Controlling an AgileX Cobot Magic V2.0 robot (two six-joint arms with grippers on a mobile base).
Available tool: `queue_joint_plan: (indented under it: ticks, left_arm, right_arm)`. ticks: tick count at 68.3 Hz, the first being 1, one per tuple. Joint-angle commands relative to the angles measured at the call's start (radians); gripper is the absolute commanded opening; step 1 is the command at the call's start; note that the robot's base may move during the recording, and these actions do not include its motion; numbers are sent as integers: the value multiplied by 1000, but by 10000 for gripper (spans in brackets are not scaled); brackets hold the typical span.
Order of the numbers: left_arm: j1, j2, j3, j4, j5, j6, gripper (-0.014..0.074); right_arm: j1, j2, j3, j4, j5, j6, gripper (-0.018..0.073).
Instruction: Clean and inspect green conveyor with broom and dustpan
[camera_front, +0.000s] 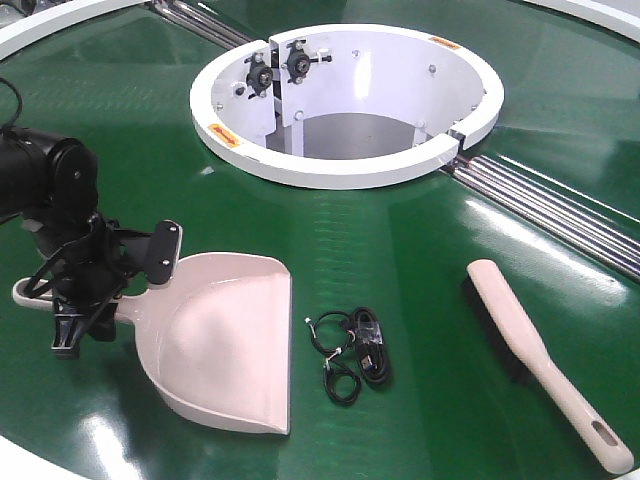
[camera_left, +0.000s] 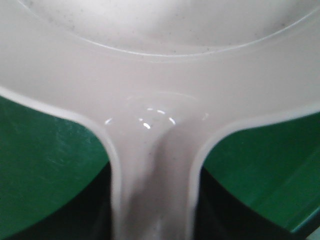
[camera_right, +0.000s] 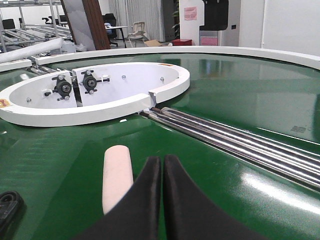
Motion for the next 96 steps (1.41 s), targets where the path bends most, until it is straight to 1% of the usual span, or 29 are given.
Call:
queue_joint_plan:
  ticks: [1,35,38,44,47,52,61,70,79,83,88,91,96]
  left_arm:
    - [-5,-45,-27,-13,13,3,-8]
    - [-5,-45,-27,-13,15,3,-8]
    - [-5,-45,-27,-13,15,3,-8]
    - [-5,-45,-27,-13,15,3,-8]
    - [-5,-45,-27,-13,15,3,-8]
    - [-5,-45,-27,-13,16,3,-8]
    - [-5,-45,-27,-13,16,3,-8]
    - [-5,-45,-27,-13,16,3,-8]
    - [-5,-45,-27,-13,16,3,-8]
    - [-5,-45,-27,-13,16,3,-8]
    - [-5,-45,-27,-13,16,3,-8]
    - [-5,-45,-27,-13,16,3,-8]
    - [-5,-45,-27,-13,16,3,-8]
  right_arm:
    - [-5,-19,22,-1,-75,-4,-9]
    - [-5,-19,20,-7,-82,-4,-9]
    - [-5,-19,19,-5,-114,-4,-9]
    - [-5,-18,2,-6,-271,-5,-9]
    - [-5,-18,-19,-6,-292,-5,-9]
    - [-5,-5,-85,-6,-229,-5,-9]
    - [-5,85,-248,-8,-47,-11,-9]
    - [-5,239,-433,-6,121,-10,-9]
    - [-5,413,-554,-5,292,-10,-9]
    - [-5,478,-578,-13,321,-11,-9]
    - [-5,531,-585,-40,305,-10,-9]
    - [-5,557,-585,-35,295,5,-9]
    - [-5,590,-585,-35,298,0,-8]
